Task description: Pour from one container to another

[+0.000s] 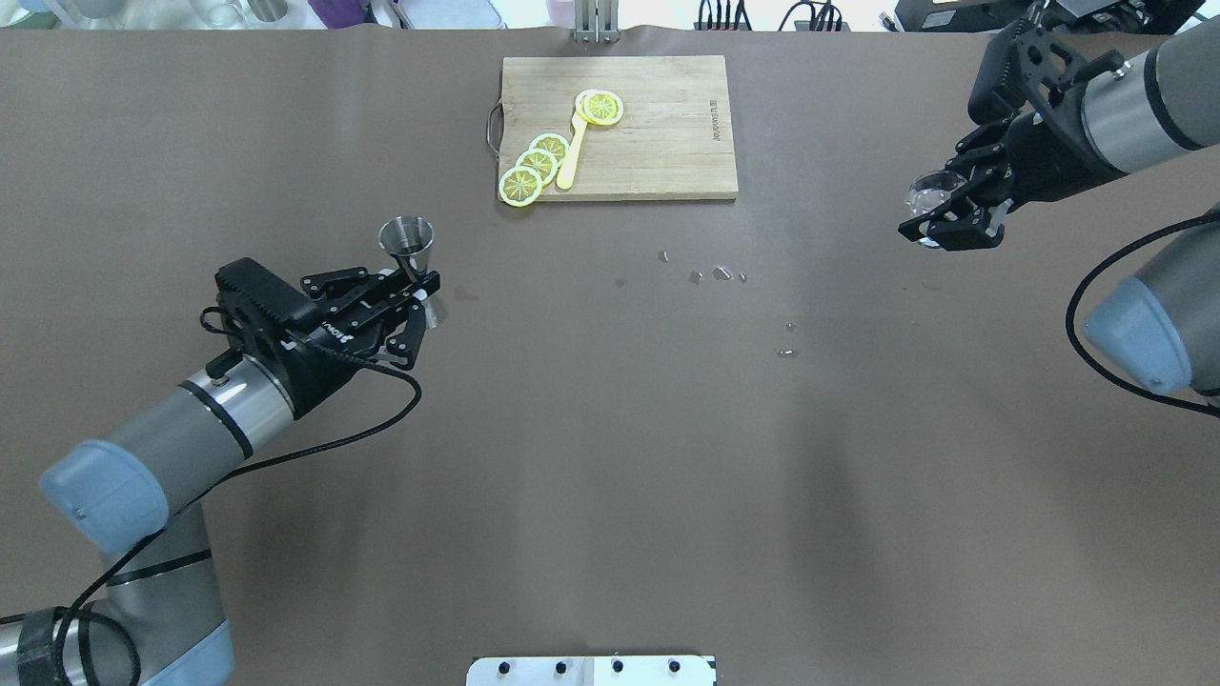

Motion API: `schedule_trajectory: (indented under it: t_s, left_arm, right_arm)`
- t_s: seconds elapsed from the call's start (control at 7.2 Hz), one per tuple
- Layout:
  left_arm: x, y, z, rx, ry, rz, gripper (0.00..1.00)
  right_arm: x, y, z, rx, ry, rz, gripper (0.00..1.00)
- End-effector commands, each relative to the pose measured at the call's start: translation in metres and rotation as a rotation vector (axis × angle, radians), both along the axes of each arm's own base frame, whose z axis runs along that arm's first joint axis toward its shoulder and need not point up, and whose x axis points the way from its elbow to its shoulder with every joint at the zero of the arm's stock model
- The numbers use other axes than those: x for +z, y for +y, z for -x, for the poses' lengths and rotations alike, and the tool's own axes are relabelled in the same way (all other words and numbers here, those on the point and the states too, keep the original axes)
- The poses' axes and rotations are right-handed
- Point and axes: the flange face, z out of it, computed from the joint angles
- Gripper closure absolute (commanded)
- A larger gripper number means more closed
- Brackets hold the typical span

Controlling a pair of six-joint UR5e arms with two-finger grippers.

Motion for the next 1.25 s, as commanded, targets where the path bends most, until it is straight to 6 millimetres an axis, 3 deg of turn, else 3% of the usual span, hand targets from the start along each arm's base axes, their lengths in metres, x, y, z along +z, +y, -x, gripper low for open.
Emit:
schedule_trajectory:
  t_s: [0.0,0.56,0.69,0.97,1.11]
  left_arm:
    - [-0.038,-0.043,-0.033,0.155,-0.011,-0.043,1.00]
    - [-0.058,-0.135,-0.050,0.317,-0.119,-0.108,1.00]
    - [-0.062,-0.148,-0.057,0.357,-0.158,-0.142,1.00]
    - [-0.076,-0.156,-0.078,0.502,-0.172,-0.166,1.00]
    - [-0.077,-0.164,-0.092,0.514,-0.259,-0.276,1.00]
  right_arm:
    - [-0.007,0.008,0.025,-0.022,0.008,-0.029,1.00]
    - [-0.038,0.006,0.041,-0.024,-0.010,-0.090,1.00]
    - [-0.047,0.010,0.056,-0.040,-0.015,-0.103,1.00]
    - [-0.053,0.010,0.062,-0.045,-0.017,-0.113,1.00]
    - [-0.055,0.010,0.064,-0.051,-0.020,-0.114,1.00]
